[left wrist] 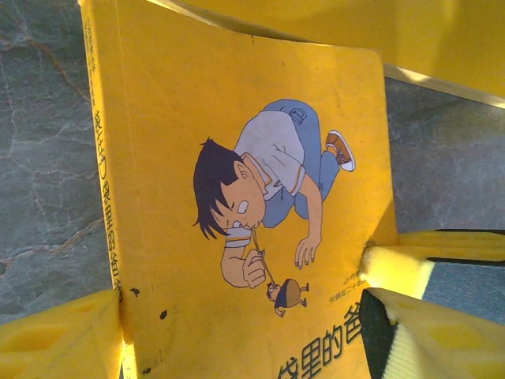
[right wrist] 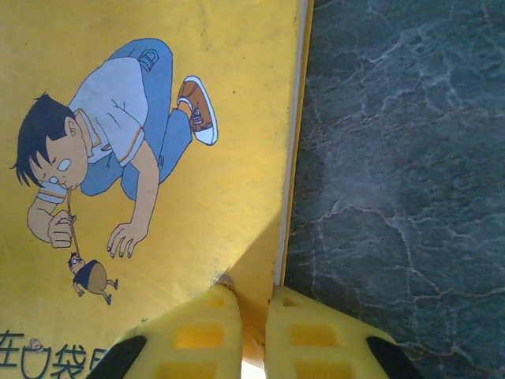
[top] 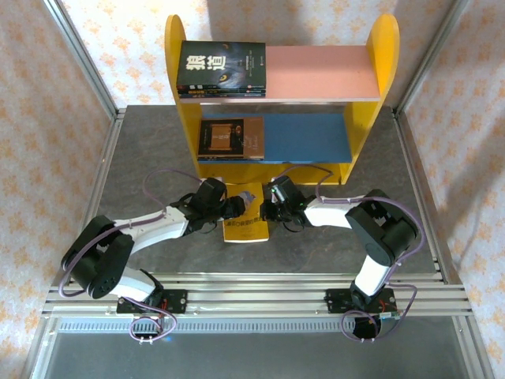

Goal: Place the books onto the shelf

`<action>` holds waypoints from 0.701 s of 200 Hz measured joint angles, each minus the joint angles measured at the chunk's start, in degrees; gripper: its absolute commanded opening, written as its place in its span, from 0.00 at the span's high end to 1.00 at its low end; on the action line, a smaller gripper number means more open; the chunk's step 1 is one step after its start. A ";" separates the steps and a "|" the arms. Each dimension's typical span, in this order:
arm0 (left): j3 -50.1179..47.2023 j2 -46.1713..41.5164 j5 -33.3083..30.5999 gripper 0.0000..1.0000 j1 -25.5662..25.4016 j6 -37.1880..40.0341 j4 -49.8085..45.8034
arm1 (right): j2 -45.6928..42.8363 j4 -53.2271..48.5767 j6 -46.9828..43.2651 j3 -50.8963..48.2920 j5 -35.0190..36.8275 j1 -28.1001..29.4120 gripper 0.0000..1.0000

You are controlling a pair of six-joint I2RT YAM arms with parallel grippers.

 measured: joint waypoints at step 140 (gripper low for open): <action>0.90 -0.20 -0.74 0.41 0.70 -0.90 -3.04 | 0.35 0.02 -0.11 0.00 -0.02 0.00 0.91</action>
